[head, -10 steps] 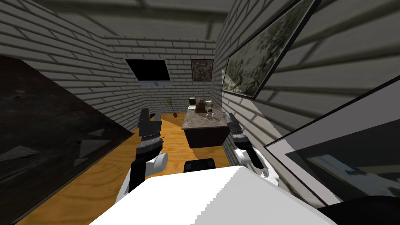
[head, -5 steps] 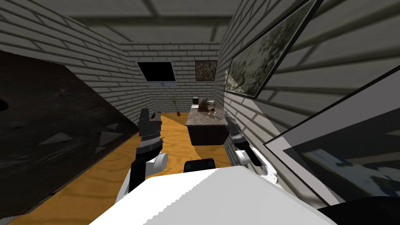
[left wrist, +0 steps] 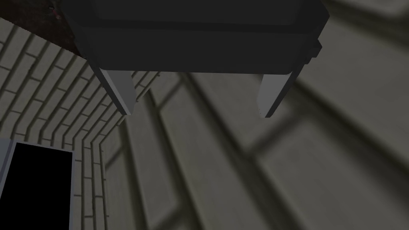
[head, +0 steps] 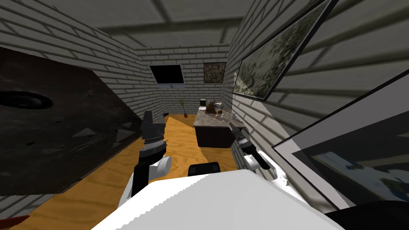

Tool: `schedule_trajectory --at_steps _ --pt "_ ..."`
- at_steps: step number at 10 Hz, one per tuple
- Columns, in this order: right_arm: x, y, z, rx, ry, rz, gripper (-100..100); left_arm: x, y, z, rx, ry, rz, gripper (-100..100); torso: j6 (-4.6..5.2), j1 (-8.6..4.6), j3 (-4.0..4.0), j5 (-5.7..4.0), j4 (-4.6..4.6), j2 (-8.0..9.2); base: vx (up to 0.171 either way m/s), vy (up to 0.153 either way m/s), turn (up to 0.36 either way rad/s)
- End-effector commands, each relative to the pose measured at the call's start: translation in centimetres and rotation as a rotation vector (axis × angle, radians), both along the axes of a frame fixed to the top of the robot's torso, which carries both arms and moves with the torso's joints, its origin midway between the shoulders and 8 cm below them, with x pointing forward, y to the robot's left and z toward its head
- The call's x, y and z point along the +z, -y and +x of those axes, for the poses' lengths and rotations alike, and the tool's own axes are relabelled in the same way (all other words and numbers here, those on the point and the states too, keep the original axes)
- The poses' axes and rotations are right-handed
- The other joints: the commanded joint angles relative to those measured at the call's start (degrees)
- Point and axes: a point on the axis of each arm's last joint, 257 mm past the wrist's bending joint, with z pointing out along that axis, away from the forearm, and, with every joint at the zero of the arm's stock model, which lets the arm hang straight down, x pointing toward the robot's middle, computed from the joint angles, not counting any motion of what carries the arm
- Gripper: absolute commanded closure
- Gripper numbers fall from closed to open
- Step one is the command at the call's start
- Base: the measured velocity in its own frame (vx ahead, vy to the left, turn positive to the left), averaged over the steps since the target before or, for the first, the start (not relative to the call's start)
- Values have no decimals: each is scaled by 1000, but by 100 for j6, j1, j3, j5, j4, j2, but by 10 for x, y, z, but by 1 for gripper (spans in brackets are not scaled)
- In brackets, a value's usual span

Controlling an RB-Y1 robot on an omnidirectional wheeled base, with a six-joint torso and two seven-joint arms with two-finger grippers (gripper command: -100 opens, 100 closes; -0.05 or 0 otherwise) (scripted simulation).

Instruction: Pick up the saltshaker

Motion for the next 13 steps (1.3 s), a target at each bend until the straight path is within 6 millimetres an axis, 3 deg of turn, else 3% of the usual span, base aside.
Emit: schedule_trajectory --at_steps 1,2,3,4,5,8,13 --pt "-24 8 -1 9 -53 -46 -100 0 0 0 0 0 0 0 0 0 0 0 0 0 -73 41 181" --pt "-25 9 -1 12 -57 -57 -100 0 0 0 0 0 0 0 -4 3 0 1 0 1 -59 26 82" --pt "-48 18 -2 15 -109 -98 -100 0 0 0 0 0 0 0 0 -1 -1 0 0 -2 -64 36 154" --pt "-48 19 -2 19 -110 -108 -100 0 0 0 0 0 0 0 -3 2 -1 0 0 -2 -47 30 100" --pt "-67 26 -5 27 -153 -147 -100 0 0 0 0 0 0 0 0 -1 -3 0 -1 -6 -45 40 173" --pt "-94 45 -9 30 -221 -215 -100 0 0 0 0 0 0 0 -5 -1 -9 0 -3 -16 -27 28 146" --pt "-153 93 -31 34 -384 -366 -100 0 0 0 0 0 0 0 1 -6 -15 -1 -5 -26 -4 26 160"
